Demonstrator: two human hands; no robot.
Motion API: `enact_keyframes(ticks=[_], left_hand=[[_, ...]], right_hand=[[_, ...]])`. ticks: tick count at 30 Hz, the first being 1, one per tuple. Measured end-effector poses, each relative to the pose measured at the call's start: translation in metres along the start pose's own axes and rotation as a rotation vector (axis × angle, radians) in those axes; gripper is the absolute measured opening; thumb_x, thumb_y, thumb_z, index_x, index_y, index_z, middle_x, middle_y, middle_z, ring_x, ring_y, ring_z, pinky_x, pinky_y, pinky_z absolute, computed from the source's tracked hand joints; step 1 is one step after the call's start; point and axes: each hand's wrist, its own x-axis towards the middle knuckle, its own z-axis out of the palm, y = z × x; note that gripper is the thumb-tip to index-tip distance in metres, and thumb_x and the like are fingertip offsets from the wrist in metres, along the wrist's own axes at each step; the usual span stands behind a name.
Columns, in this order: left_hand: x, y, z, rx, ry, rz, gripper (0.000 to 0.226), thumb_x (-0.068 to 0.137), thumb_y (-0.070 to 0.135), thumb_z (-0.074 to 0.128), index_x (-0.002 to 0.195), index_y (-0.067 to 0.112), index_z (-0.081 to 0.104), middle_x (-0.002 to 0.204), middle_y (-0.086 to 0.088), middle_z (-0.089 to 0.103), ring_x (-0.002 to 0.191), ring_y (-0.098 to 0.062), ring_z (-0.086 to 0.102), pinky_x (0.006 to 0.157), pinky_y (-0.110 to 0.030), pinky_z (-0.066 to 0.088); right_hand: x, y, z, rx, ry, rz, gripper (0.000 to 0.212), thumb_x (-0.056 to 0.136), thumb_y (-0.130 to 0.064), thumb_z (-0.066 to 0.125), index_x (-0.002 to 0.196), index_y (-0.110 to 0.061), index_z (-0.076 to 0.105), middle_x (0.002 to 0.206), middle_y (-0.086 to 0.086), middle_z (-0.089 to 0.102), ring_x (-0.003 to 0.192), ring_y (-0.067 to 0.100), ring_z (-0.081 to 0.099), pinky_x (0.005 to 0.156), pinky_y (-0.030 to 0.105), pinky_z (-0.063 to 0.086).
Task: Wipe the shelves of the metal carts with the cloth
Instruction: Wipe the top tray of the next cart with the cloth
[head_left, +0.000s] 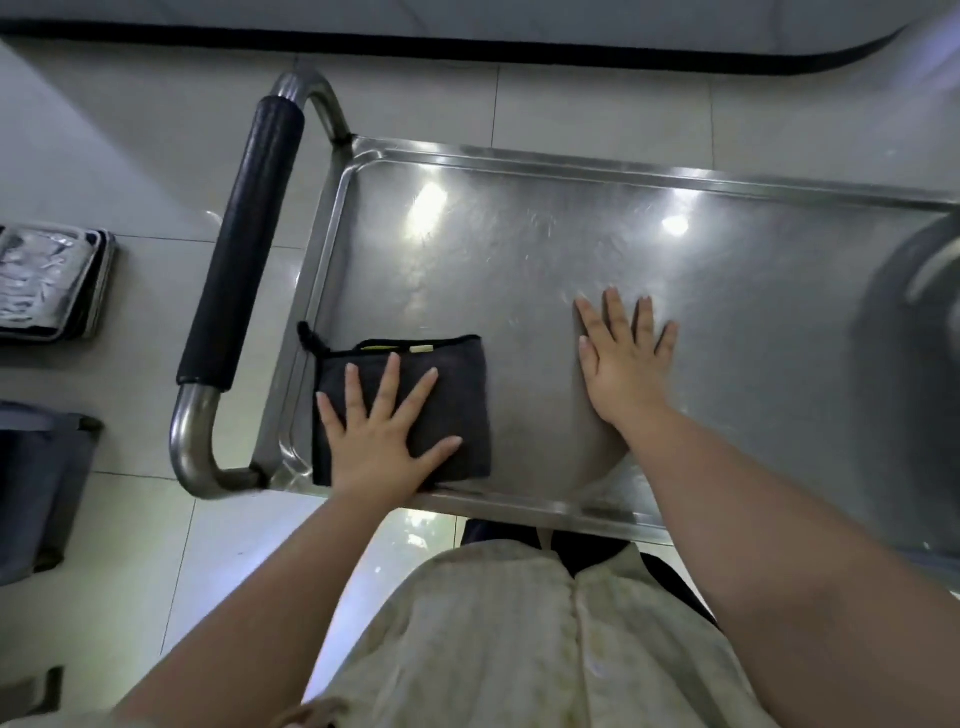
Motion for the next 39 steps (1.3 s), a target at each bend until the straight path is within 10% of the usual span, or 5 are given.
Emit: enact_keyframes(ticks=[13,21,27,34,39], left_hand=[[-0.003,-0.025,0.003,-0.013,0.004,-0.216,0.082,0.076,0.089,0.007,0.147,0.053,-0.014,0.163,0.005,-0.013,0.145,-0.041,-0.017,0.11,-0.069,-0.009],[-0.023,0.148,0.011,0.055,-0.111,0.337,0.084,0.078,0.087,0.01,0.144,0.05,-0.026,0.158,0.004,-0.03,0.138,-0.046,-0.032,0.103,-0.074,-0.012],[-0.027,0.191,0.011,0.062,-0.158,0.424,0.082,0.085,0.081,0.017,0.146,0.046,-0.025,0.153,0.002,-0.038,0.139,-0.039,-0.036,0.103,-0.072,-0.018],[-0.036,0.114,0.023,0.027,-0.043,0.852,0.06,0.093,0.057,0.037,0.143,0.026,0.045,0.152,-0.006,0.04,0.142,-0.026,0.033,0.115,-0.05,0.015],[-0.04,0.087,0.024,-0.159,-0.119,0.865,0.05,0.104,0.047,0.024,0.13,0.026,0.061,0.142,-0.005,0.052,0.135,-0.023,0.043,0.117,-0.034,0.016]], right_hand=[[-0.11,0.05,0.029,0.058,-0.045,0.057,0.066,0.089,-0.061,-0.003,0.153,-0.041,-0.007,0.164,-0.003,-0.007,0.148,0.035,-0.012,0.117,0.047,-0.011],[-0.142,0.064,0.045,0.25,0.1,0.129,0.062,0.097,-0.048,0.013,0.154,-0.028,0.02,0.162,0.0,0.02,0.149,0.034,0.006,0.118,0.046,-0.005],[-0.145,0.081,0.033,0.707,0.234,0.157,0.062,0.092,-0.047,0.029,0.148,-0.022,0.037,0.155,0.005,0.035,0.147,0.024,0.019,0.121,0.041,0.007],[-0.161,0.089,0.042,0.358,0.34,-0.317,0.049,0.076,-0.056,0.068,0.111,-0.022,0.073,0.137,-0.001,0.057,0.133,0.025,0.043,0.103,0.051,0.04],[-0.168,0.099,0.048,0.278,0.254,-0.42,0.054,0.073,-0.057,0.068,0.115,-0.022,0.071,0.139,0.001,0.056,0.134,0.026,0.043,0.101,0.046,0.041]])
